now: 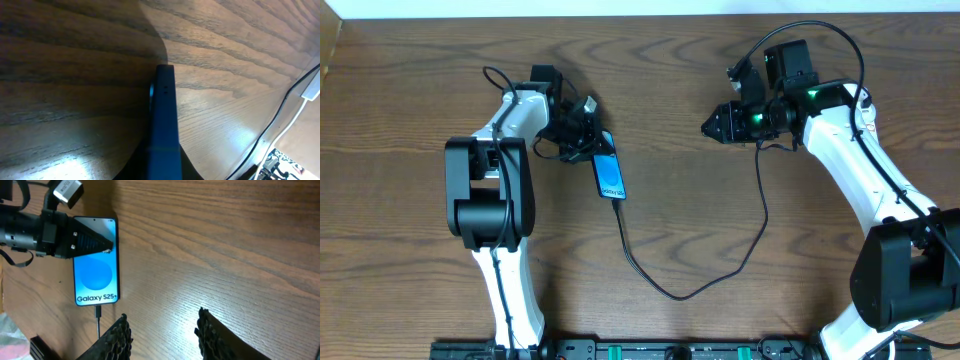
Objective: Plug charger to phone and switch on socket
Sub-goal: 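Lower the phone onto the table with the left gripper and release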
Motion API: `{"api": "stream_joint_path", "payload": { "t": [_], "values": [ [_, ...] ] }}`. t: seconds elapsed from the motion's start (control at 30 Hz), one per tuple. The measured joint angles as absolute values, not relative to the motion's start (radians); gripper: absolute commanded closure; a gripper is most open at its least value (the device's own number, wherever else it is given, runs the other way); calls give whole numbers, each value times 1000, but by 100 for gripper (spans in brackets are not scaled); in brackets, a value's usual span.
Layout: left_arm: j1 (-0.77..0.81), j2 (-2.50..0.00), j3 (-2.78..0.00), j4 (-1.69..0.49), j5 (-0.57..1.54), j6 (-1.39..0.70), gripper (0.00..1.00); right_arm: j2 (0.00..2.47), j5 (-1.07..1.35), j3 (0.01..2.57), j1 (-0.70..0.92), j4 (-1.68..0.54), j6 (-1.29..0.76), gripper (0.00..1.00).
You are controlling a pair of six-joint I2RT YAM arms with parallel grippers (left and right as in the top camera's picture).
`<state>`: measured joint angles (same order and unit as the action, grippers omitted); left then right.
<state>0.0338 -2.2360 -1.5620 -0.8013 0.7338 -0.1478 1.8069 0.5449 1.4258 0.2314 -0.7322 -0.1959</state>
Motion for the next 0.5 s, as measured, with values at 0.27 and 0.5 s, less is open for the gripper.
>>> {"api": "stream_joint_path", "payload": {
  "t": [0.27, 0.5],
  "values": [
    [35, -2234, -1571, -804, 738, -136, 56, 1807, 541, 1426, 231, -747, -193, 56],
    [36, -2222, -1584, -822, 653, -134, 53, 1807, 537, 1426, 231, -753, -193, 56]
  ]
}}
